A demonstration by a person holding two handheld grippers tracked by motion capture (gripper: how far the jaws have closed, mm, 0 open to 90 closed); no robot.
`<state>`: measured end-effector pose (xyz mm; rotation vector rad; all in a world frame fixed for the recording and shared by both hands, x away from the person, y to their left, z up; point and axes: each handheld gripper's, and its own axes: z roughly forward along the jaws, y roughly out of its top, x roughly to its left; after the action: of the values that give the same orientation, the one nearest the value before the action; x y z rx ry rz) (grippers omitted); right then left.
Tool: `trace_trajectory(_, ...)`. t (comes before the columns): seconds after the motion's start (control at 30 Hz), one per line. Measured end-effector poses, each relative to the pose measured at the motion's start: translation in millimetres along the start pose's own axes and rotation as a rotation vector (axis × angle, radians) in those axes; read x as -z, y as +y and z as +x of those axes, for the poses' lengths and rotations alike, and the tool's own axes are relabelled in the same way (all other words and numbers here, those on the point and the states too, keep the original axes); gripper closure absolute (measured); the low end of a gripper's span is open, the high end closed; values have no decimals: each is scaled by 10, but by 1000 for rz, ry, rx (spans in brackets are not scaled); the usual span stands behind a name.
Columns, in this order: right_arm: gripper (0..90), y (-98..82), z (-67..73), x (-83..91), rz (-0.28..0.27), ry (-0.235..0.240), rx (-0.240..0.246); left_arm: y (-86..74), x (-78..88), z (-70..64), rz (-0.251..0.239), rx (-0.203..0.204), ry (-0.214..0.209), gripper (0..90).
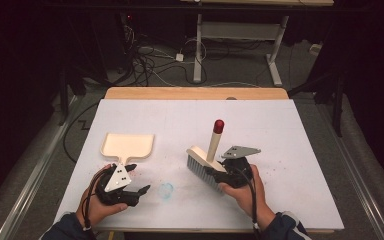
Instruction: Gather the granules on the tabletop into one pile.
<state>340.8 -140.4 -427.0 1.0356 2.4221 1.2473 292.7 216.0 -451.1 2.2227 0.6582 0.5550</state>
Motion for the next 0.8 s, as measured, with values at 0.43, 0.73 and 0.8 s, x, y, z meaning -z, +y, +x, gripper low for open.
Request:
trace_trajectory(0.43,675,-104,-149,516,-59,161,287,-13,6,20,12,-4,10,215)
trace_trajectory(0.73,674,-301,-58,632,-40,267,389,-8,34,-33,9,-24,13,215)
trace_trajectory(0.8,674,-350,-80,592,-15,286,391,-2,32,-27,7,-20,13,216)
